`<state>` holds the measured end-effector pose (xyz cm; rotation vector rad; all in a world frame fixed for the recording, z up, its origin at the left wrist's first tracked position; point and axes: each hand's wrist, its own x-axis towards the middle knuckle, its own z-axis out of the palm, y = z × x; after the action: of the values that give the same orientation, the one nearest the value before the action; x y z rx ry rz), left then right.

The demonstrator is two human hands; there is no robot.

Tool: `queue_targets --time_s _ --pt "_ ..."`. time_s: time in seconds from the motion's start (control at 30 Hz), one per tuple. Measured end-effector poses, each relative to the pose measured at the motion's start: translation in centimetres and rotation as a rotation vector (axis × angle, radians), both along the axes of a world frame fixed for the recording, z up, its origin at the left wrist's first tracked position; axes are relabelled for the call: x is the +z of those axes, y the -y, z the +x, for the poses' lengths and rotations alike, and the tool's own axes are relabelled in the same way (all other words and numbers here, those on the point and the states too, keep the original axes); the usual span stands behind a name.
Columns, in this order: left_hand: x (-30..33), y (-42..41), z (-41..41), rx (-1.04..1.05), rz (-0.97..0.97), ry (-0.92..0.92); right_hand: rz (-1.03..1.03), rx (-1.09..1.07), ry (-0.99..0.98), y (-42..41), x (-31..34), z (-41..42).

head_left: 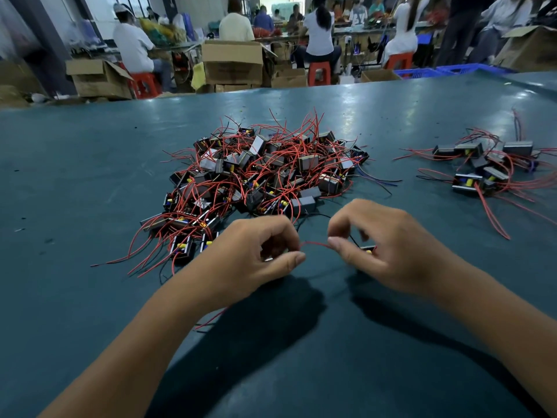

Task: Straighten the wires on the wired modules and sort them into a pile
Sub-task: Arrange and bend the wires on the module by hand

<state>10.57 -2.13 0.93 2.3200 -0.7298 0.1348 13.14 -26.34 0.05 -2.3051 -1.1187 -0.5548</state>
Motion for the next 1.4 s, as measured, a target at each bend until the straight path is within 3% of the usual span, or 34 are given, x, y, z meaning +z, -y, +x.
queue_targets --time_s 0.07,0.13,0.23,0.33,0.47,0.53,0.63,0.73,0.9,1.07,1.17,1.4 --pt "-0.1 -0.7 0.3 0.059 0.073 0.020 0.065 -0.031 -0.052 1.1 0.9 0.2" --pt "-0.1 -1.5 0.6 0.124 0.211 0.014 -0.001 -0.068 -0.076 2.4 1.6 0.6" --pt "-0.5 -2.3 0.9 0.153 0.435 -0.059 -0.350 -0.123 -0.168 3.9 1.7 1.0" --pt "-0.9 -2.2 1.2 0.180 0.493 -0.123 -0.604 -0.189 -0.237 3.9 1.2 1.2" --pt "-0.9 -1.9 1.5 0.215 0.272 -0.134 -0.588 -0.226 -0.206 2.7 0.9 1.3" --pt "-0.8 -1.7 1.4 0.247 0.032 -0.188 -0.353 -0.234 -0.273 2.2 0.6 1.0" --pt "-0.4 -0.8 1.1 0.225 -0.362 -0.411 0.080 -0.234 -0.405 0.8 0.5 0.1" --pt "-0.5 0.3 0.6 0.127 -0.599 -0.589 0.300 -0.162 -0.599 -0.9 0.2 -0.7" --pt "-1.5 1.7 0.3 0.119 -0.605 -0.563 0.411 -0.218 -0.638 -1.8 -0.6 -1.1" --pt "-2.4 2.1 0.2 0.171 -0.541 -0.481 0.061 -0.389 -0.375 -1.9 -1.2 -1.5" --pt "-2.7 2.5 0.2 0.205 -0.555 -0.538 -0.036 -0.419 -0.302 -2.1 -1.0 -1.6" --pt "-3.0 2.7 0.3 0.231 -0.570 -0.649 0.034 -0.377 -0.442 -2.1 -1.3 -1.8"
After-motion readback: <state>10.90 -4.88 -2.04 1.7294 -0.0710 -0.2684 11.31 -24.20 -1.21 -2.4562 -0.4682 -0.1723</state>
